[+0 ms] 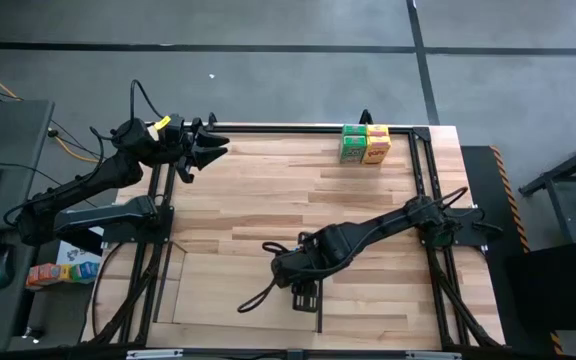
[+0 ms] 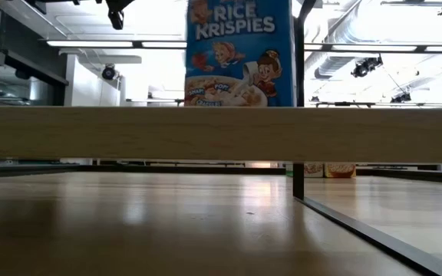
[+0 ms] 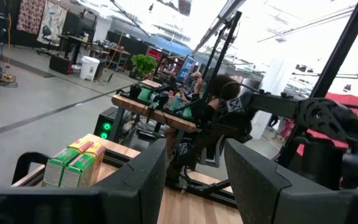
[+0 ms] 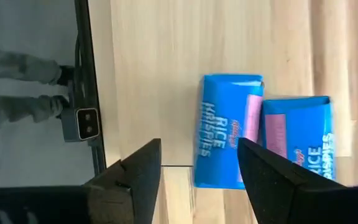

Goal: Stack cereal on shelf
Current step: Put the blue cereal box on the shelf aligned with the blue cereal box

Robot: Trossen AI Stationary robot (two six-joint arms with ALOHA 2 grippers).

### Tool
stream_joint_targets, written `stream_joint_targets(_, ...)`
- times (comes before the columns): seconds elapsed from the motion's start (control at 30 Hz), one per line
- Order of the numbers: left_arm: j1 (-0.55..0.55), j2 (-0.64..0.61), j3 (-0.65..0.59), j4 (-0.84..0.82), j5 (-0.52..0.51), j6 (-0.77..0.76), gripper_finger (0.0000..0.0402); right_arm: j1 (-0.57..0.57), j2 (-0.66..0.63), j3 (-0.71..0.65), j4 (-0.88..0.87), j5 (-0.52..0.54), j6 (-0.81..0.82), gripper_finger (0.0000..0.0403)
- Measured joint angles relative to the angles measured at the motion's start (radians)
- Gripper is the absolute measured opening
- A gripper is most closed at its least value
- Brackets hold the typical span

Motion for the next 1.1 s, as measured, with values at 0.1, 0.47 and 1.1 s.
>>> stream_joint_targets(0.1,0.0,0.0,0.0,0.0,0.0,0.0,0.0155,0.0,-0.005,0.012,0.018,0.032,-0.002,0.019)
stream_joint_targets(0.47,0.0,0.0,0.0,0.0,0.0,-0.001,0.0155,-0.006,0.023,-0.031,0.337,0.208,0.019,0.009)
stream_joint_targets(1.1,0.0,0.0,0.0,0.0,0.0,0.0,0.0155,-0.019,0.06,-0.109,0.235,0.172,0.037,0.0002)
